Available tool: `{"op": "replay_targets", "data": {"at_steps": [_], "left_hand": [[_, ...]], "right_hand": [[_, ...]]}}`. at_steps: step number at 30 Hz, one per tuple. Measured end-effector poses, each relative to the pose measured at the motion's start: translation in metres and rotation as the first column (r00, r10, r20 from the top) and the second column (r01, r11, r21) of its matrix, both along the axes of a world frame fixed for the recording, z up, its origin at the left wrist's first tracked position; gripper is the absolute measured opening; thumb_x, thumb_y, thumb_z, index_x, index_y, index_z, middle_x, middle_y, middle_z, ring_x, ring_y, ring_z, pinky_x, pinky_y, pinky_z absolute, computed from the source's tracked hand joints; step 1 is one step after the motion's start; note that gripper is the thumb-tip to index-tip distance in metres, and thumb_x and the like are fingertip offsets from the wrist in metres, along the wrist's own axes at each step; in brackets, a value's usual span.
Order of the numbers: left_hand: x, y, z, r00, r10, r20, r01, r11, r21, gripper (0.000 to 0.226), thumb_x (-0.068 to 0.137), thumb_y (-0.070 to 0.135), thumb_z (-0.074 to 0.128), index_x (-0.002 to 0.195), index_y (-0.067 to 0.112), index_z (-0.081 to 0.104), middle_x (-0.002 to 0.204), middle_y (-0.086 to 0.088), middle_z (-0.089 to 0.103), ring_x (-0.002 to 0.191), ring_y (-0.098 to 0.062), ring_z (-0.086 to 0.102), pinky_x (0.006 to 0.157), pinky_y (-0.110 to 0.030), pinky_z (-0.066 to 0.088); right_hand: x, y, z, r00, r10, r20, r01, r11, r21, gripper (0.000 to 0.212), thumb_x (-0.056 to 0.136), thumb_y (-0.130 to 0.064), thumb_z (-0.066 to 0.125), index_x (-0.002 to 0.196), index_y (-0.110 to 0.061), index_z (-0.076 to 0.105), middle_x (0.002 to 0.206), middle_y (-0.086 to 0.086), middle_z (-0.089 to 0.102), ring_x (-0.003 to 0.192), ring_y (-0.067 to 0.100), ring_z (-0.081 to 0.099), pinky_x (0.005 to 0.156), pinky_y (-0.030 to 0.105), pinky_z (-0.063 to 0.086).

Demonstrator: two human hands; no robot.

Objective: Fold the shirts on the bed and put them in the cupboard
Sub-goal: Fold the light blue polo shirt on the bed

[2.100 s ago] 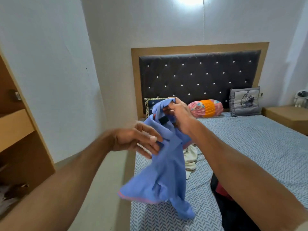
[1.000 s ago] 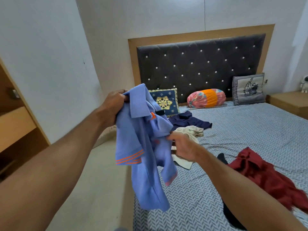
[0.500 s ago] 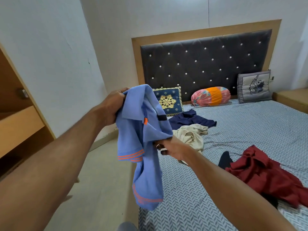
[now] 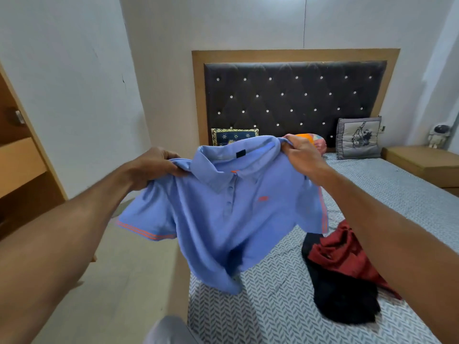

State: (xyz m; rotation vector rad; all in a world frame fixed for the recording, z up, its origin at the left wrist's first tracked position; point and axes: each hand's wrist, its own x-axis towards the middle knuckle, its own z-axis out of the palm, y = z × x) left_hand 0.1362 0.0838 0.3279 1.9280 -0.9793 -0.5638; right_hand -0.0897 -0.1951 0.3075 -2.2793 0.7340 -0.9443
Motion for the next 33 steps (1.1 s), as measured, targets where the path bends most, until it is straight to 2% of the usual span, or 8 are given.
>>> {"op": "replay_targets", "data": {"at_steps": [5, 10, 13, 17, 20, 25, 29, 33], "left_hand": [[-0.015, 0.008, 0.004, 0.983, -0.12, -0.141, 0.119, 0.993, -0.01, 0.086, 0.027, 0.052, 0.1, 0.098, 0.008, 0.08, 0.099, -0.016, 0.077, 0.087, -0.03, 0.074, 0.08, -0.039, 0.061], [-0.016, 0.013, 0.005, 0.97, -0.168, -0.177, 0.148, 0.981, -0.122, 0.081, 0.019, 0.057, 0.1, 0.083, 0.01, 0.082, 0.09, -0.013, 0.078, 0.075, -0.023, 0.075, 0.066, -0.031, 0.061], [-0.021, 0.013, 0.005, 0.962, -0.186, -0.198, 0.161, 0.978, -0.136, 0.069, 0.021, 0.056, 0.099, 0.073, 0.014, 0.081, 0.077, -0.006, 0.076, 0.066, -0.018, 0.073, 0.059, -0.026, 0.059], [-0.021, 0.0, -0.011, 0.988, -0.056, 0.146, 0.051, 0.998, 0.04, 0.014, 0.079, 0.031, 0.086, 0.081, 0.019, 0.08, 0.081, -0.002, 0.077, 0.07, -0.014, 0.069, 0.066, -0.027, 0.054], [-0.013, -0.016, -0.027, 0.877, 0.031, 0.48, -0.06, 0.997, 0.045, 0.018, 0.092, 0.023, 0.07, 0.08, 0.011, 0.078, 0.068, -0.008, 0.062, 0.066, -0.019, 0.051, 0.064, -0.03, 0.039], [-0.006, -0.045, -0.044, 0.75, 0.09, 0.655, -0.234, 0.963, 0.136, 0.027, 0.092, 0.022, 0.062, 0.066, 0.014, 0.063, 0.065, -0.011, 0.062, 0.064, -0.029, 0.058, 0.057, -0.031, 0.039], [0.014, -0.078, -0.078, 0.954, 0.211, 0.212, -0.241, 0.962, 0.127, 0.019, 0.094, 0.011, 0.052, 0.091, 0.004, 0.069, 0.08, -0.014, 0.057, 0.064, -0.029, 0.069, 0.05, -0.033, 0.059], [0.046, -0.12, -0.088, 0.946, 0.298, -0.124, -0.302, 0.953, -0.008, 0.018, 0.096, 0.001, 0.048, 0.105, 0.007, 0.063, 0.102, -0.013, 0.058, 0.09, -0.031, 0.066, 0.054, -0.035, 0.062]], "right_hand": [[-0.032, 0.004, 0.012, 0.993, -0.061, -0.1, 0.047, 0.988, -0.144, 0.039, 0.1, -0.037, 0.051, 0.078, -0.006, 0.058, 0.072, 0.004, 0.057, 0.069, 0.019, 0.049, 0.065, 0.039, 0.042], [-0.066, -0.003, 0.032, 0.995, -0.044, -0.092, 0.015, 0.956, -0.294, 0.053, 0.096, -0.05, 0.055, 0.061, -0.013, 0.037, 0.057, -0.003, 0.037, 0.064, 0.018, 0.035, 0.06, 0.037, 0.032], [-0.082, 0.005, 0.04, 0.989, 0.051, -0.14, -0.078, 0.979, -0.19, 0.058, 0.093, -0.056, 0.06, 0.056, -0.018, 0.037, 0.055, -0.006, 0.034, 0.06, 0.013, 0.031, 0.059, 0.035, 0.03], [-0.097, 0.014, 0.035, 0.902, 0.191, -0.386, -0.176, 0.982, 0.074, 0.028, 0.088, -0.05, 0.073, 0.066, -0.034, 0.074, 0.067, -0.013, 0.068, 0.065, 0.0, 0.061, 0.06, 0.017, 0.048], [-0.096, 0.001, 0.019, 0.87, 0.209, -0.447, -0.143, 0.974, 0.176, 0.014, 0.09, -0.031, 0.076, 0.078, -0.023, 0.076, 0.075, -0.01, 0.073, 0.078, 0.012, 0.069, 0.066, 0.022, 0.052], [-0.077, -0.016, -0.012, 0.677, -0.113, -0.727, 0.021, 0.991, -0.135, 0.028, 0.092, -0.024, 0.07, 0.067, -0.016, 0.061, 0.066, 0.002, 0.056, 0.073, 0.026, 0.055, 0.054, 0.028, 0.035], [-0.051, -0.037, -0.054, 0.859, -0.067, -0.507, 0.22, 0.944, 0.247, 0.018, 0.097, -0.011, 0.061, 0.081, -0.005, 0.066, 0.073, 0.011, 0.052, 0.065, 0.025, 0.052, 0.051, 0.028, 0.048], [-0.005, -0.063, -0.055, 0.981, -0.159, -0.112, 0.194, 0.77, 0.608, 0.012, 0.1, -0.005, 0.055, 0.101, -0.004, 0.067, 0.092, 0.008, 0.054, 0.086, 0.026, 0.06, 0.049, 0.032, 0.06]]}}
